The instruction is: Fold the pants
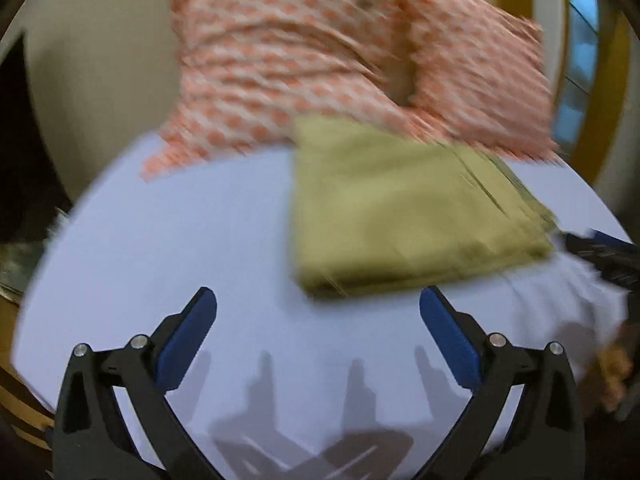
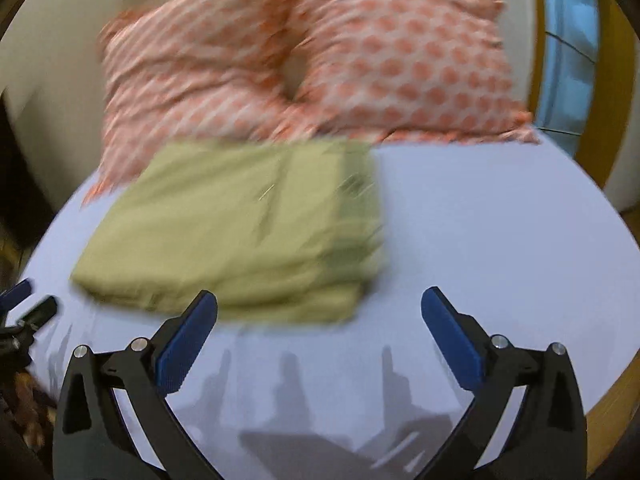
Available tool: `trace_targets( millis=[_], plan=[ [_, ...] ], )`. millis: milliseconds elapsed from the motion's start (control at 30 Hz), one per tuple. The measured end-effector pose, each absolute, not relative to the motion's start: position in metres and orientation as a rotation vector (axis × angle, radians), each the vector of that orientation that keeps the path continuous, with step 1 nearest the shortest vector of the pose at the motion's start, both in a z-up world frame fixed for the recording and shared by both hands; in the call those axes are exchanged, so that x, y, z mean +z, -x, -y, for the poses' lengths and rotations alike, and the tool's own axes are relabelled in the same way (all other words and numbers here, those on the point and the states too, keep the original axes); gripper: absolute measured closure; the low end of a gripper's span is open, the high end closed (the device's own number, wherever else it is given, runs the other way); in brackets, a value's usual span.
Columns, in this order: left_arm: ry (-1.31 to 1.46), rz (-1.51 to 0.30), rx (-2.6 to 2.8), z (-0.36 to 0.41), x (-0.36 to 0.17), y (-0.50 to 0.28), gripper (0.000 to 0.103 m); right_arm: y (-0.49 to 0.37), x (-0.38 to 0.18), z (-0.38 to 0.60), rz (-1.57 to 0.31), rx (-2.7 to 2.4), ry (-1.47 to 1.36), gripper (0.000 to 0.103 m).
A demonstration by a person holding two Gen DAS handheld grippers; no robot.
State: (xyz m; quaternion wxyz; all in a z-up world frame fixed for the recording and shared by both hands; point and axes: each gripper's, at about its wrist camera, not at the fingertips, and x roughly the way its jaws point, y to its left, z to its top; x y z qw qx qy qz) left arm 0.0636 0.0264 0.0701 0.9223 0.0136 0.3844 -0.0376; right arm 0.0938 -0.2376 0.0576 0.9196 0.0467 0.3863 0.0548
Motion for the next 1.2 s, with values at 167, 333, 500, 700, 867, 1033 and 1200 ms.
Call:
trace_targets(
  millis=[167,333,500,700,867,1033,1200],
  plan=[
    [-0.06,-0.877,-0.054,-0.006,0.034,-0.062,0.002,-0.088,0.03,0.197,-0.854,0.124,-0.024,0.001],
    [-0.036,-0.914,-0.038,-0.013,0.021,-0.066,0.002,-0.085,0.018,0.182,-0.874,0.103,0.017,0.001],
    [-0.034,-0.902,-0.042,-0.014,0.02,-0.065,0.002,-0.081,0.017,0.182,-0.863,0.09,0.004,0.001],
    [-0.037,-0.898,-0.043,-0.014,0.021,-0.065,0.002,-0.077,0.016,0.181,-0.857,0.086,0.003,0.001],
    [-0.035,-0.904,-0.042,-0.013,0.022,-0.065,0.002,-0.077,0.017,0.181,-0.863,0.084,0.001,0.001],
    [-0.035,-0.906,-0.043,-0.014,0.022,-0.066,0.002,-0.077,0.017,0.18,-0.863,0.084,0.001,0.001],
    [-0.032,-0.906,-0.041,-0.014,0.022,-0.067,0.002,-0.077,0.017,0.181,-0.862,0.085,0.002,0.001]
  ],
)
